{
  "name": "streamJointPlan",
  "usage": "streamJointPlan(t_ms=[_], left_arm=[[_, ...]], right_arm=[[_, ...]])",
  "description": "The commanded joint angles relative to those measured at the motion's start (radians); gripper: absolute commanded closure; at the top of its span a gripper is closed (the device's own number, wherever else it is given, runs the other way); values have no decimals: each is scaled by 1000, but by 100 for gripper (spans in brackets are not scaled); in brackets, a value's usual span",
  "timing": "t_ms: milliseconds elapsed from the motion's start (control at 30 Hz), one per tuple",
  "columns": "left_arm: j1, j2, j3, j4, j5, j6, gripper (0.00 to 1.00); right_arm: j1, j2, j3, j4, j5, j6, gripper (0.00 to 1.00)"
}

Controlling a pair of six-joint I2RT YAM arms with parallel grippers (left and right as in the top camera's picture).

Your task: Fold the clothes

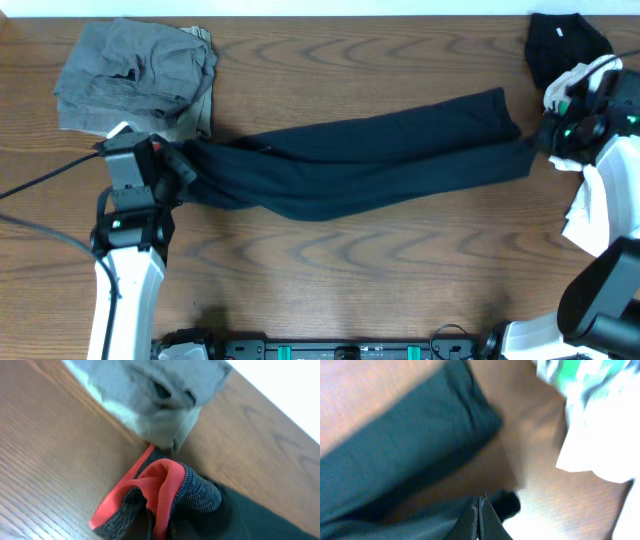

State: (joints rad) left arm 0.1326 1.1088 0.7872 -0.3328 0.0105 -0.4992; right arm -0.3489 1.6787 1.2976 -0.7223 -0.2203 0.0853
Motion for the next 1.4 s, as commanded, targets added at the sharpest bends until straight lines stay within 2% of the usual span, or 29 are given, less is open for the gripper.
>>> streamJointPlan(t_ms=[0,433,833,1100,1133,1167,1200,1233,1267,1333,1367], left_arm=[[0,-28,30,14,-77,21,94],[0,127,30,161,-79,31,94],[0,206,30,217,-80,32,94],[0,286,30,283,-79,32,94],[0,299,30,292,-79,32,84],[0,312,30,301,-79,32,57],[0,327,30,308,-79,32,32],[0,338,30,313,-79,32,11],[0,347,30,316,-79,32,1],[0,356,30,314,-79,32,2],[0,356,30,313,-78,36,2]], right_arm=[[10,-13,24,65,10,-23,99],[54,74,24,369,22,-10,99],[95,198,24,454,67,36,99],[116,273,24,570,72,60,99],[119,280,24,581,75,64,98],[122,289,24,599,85,71,92],[126,296,24,613,89,78,78],[128,303,24,629,90,79,62],[128,303,24,637,90,79,53],[127,300,26,638,90,92,27],[125,297,29,632,90,99,21]])
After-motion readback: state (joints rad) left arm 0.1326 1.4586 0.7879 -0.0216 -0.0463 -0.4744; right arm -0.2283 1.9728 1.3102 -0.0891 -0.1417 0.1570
